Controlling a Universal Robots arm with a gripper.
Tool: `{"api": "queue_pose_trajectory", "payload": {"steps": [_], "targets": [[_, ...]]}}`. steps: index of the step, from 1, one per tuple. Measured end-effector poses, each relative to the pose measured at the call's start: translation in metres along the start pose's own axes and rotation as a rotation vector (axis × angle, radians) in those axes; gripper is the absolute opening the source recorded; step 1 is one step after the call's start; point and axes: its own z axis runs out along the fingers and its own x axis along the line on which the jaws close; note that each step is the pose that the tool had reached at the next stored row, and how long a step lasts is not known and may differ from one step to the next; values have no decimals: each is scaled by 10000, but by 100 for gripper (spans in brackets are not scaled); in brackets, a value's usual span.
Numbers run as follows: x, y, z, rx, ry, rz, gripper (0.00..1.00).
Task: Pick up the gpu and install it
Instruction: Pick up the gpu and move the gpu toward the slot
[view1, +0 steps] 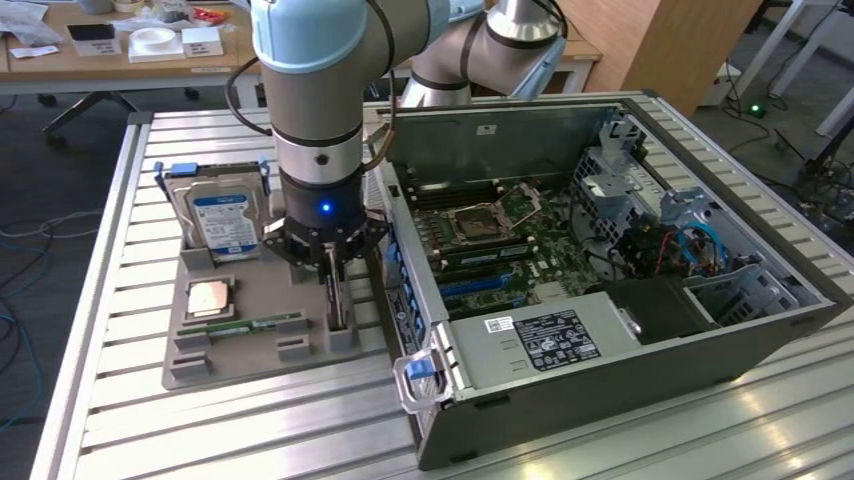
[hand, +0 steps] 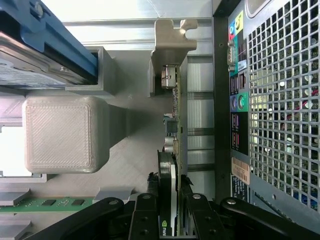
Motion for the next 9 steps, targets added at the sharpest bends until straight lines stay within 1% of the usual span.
{"api": "queue_pose_trajectory", "payload": {"steps": [4,9], "targets": [[-1,1,-11,0,-1,-3,27],[-1,4,-100,-1,0,-5,27]]}}
